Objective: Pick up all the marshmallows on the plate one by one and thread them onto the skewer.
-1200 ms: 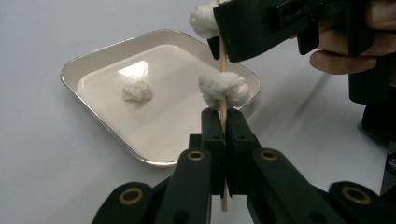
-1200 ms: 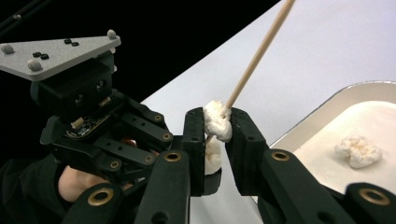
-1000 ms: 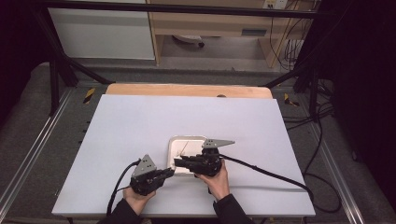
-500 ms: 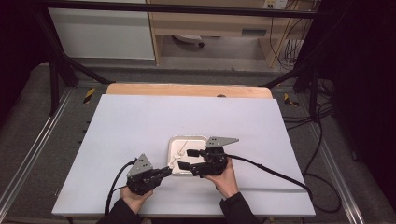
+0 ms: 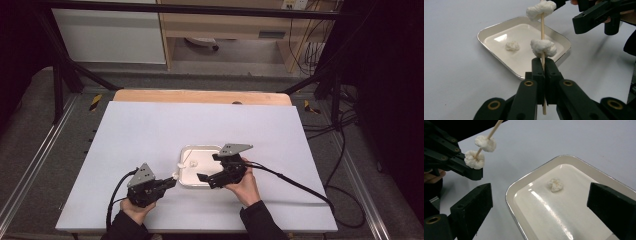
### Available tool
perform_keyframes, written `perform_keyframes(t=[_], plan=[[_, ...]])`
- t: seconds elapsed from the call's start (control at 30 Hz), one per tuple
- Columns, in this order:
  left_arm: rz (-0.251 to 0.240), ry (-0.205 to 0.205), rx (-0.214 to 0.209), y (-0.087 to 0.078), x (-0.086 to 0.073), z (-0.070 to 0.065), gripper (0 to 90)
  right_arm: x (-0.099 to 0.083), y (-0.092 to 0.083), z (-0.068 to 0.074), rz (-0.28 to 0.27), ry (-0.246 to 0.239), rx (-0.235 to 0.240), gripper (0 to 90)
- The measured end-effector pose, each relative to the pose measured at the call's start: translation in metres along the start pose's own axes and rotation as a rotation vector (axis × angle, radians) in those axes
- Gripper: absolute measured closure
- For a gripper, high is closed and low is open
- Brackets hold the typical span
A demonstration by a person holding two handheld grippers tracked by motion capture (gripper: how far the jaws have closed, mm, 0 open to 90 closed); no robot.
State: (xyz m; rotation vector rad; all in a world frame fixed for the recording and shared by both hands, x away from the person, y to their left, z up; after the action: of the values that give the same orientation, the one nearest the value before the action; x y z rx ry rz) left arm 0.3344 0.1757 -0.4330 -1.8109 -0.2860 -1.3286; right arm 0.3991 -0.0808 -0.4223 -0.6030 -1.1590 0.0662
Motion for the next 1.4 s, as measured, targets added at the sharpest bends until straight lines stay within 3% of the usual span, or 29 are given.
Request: perform_keyframes(t=[0.43,0.57,0.83,1.1,1.23,1.4], plan=[[0.017,-0.013,0.003,-0.004,-0.001,0.008,88.2,0.004,0.013,-0.023,0.047,0.020,-0.059,5.1],[0.020,-0.012,0.004,-0.004,-0.001,0.009,88.2,0.007,0.019,-0.024,0.094,-0.005,-0.086,4.5],[0.014,-0.021,0.010,-0.006,-0.001,0.013,88.2,0.019,0.036,-0.027,0.120,-0.008,-0.088,6.4],[0.012,-0.022,0.013,-0.007,-0.001,0.014,88.2,0.025,0.057,-0.030,0.167,-0.024,-0.089,14.3],[0.016,-0.022,0.012,-0.006,-0.001,0.015,88.2,0.025,0.061,-0.035,0.162,-0.008,-0.083,20.4],[0.017,-0.021,0.011,-0.005,-0.001,0.015,88.2,0.018,0.068,-0.039,0.206,0.000,-0.073,28.7]])
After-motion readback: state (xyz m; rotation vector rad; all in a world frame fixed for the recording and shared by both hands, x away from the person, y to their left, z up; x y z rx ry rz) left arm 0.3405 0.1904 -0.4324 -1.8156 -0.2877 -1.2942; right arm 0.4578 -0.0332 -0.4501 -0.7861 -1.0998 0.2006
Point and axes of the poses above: each handheld gripper's, and its own axes: y roughly forward along the jaws, x roughly out of its top, z roughly to its left, the point moved 2 cm from there along y, roughly forward along the jaws, and after that the axes turned 8 degrees about x, right-handed, at the moved point
